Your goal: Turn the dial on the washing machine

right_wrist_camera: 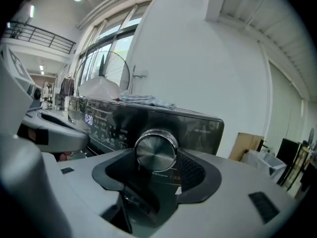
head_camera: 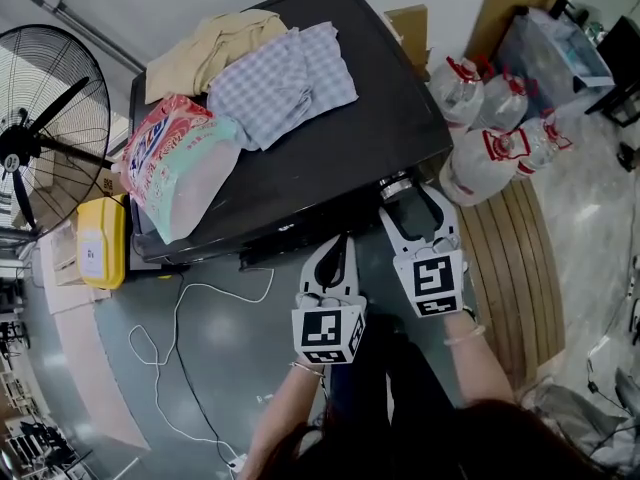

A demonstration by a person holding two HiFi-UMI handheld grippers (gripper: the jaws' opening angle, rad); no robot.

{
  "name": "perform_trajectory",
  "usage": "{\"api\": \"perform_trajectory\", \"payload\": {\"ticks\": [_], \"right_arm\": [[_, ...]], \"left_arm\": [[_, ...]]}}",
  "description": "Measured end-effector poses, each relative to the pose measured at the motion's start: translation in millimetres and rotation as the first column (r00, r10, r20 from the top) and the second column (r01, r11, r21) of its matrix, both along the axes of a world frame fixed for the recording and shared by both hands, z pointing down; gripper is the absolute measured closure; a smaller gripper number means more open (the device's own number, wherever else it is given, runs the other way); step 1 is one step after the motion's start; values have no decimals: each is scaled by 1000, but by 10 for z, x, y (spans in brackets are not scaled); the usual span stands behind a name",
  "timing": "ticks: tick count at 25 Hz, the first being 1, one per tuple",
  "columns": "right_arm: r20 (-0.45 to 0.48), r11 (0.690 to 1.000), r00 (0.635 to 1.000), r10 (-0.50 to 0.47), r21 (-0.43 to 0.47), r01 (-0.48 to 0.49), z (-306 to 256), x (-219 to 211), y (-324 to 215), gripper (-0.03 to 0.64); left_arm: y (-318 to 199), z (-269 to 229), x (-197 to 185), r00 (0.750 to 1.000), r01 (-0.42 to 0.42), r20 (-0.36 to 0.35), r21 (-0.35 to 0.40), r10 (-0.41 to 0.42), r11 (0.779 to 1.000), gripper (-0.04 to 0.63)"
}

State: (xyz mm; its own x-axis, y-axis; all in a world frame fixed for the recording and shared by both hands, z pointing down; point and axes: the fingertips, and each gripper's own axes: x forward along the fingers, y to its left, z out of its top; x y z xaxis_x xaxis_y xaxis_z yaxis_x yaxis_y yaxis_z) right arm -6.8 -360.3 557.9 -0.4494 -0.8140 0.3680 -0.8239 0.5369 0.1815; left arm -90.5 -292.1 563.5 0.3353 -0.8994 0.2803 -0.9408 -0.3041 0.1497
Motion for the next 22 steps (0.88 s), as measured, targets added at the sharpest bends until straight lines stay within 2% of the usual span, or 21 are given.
{"api": "perform_trajectory", "payload": {"ticks": [6,10,14,18,22], "right_arm": [[142,997,989,46,-64,-38,35,51,-9,330],[251,992,965,79,-113,-51,37,71,-12,330],[299,990,950,94,-128,-57,40,75,-12,328],[277,990,957,88,-131,-53,61,70,-4,328],[117,997,992,42,-71,-34,76,36,52,298]], "left_arm": [[37,26,-15,1000,15,-7,2,-15,1000,578],[62,35,-35,1000,27,-8,6,-26,1000,578],[92,52,-55,999,35,-8,7,-35,999,578],[124,65,-59,999,42,-10,3,-42,999,578],[170,67,-41,999,42,-9,0,-42,999,578]]}}
